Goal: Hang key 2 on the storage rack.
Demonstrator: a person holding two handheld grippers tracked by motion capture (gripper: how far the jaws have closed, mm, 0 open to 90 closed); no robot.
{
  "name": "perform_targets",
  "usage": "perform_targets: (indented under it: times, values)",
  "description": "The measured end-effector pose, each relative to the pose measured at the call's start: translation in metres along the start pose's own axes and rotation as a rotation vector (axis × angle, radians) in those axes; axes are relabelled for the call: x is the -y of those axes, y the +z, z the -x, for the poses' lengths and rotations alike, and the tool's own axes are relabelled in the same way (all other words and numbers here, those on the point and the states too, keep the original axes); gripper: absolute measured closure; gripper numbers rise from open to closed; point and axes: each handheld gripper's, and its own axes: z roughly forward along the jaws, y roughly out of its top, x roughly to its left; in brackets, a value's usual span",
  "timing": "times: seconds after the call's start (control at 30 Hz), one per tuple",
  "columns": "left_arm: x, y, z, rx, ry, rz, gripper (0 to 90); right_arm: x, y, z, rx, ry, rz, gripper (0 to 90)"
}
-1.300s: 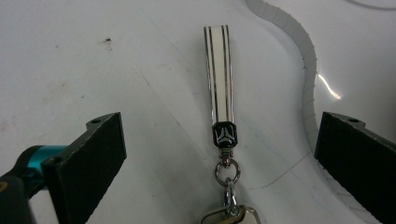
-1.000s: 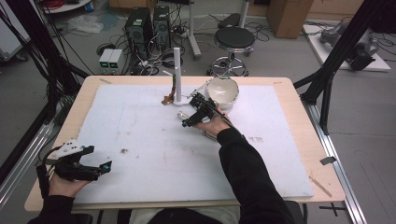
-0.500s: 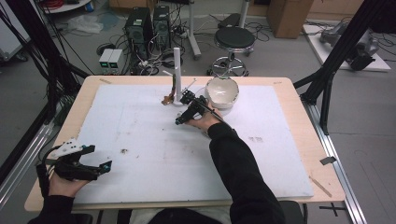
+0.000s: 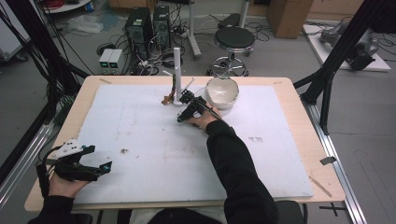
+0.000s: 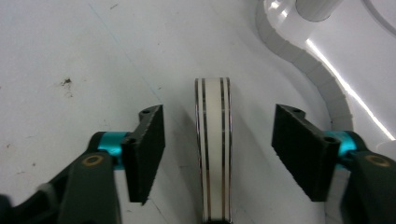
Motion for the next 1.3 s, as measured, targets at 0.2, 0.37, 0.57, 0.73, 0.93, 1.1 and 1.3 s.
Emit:
perform_targets:
  times: [0.2, 0.37, 0.57, 0.73, 0.93, 1.1, 1.3]
  values:
    - [0.0, 0.0, 0.0, 0.002, 0.0, 0.001, 2.5, 0.0, 0.0, -0.001, 0.027, -0.019, -0.002, 62.6]
    - [0.001, 0.001, 0.002, -0.003, 0.016, 0.009, 2.5, -0.001, 0.001, -0.004, 0.038, -0.044, -0.022, 73.2]
    - [0.001, 0.0, 0.002, -0.005, 0.013, 0.017, 2.5, 0.0, -0.005, -0.004, 0.052, -0.025, -0.019, 74.1]
    - [0.0, 0.002, 0.003, 0.005, 0.019, 0.024, 2.5, 0.0, -0.018, -0.006, 0.053, 0.004, 0.021, 74.2]
    - [0.0, 0.003, 0.004, 0.01, 0.02, 0.024, 2.5, 0.002, -0.037, -0.014, 0.051, 0.006, 0.079, 74.2]
    - [0.0, 0.003, 0.003, 0.015, 0.012, 0.029, 2.5, 0.005, -0.058, -0.017, 0.026, 0.012, 0.141, 74.2]
    - [-0.001, 0.005, 0.005, 0.03, 0.013, 0.029, 2.5, 0.006, -0.084, -0.017, 0.015, 0.029, 0.222, 74.2]
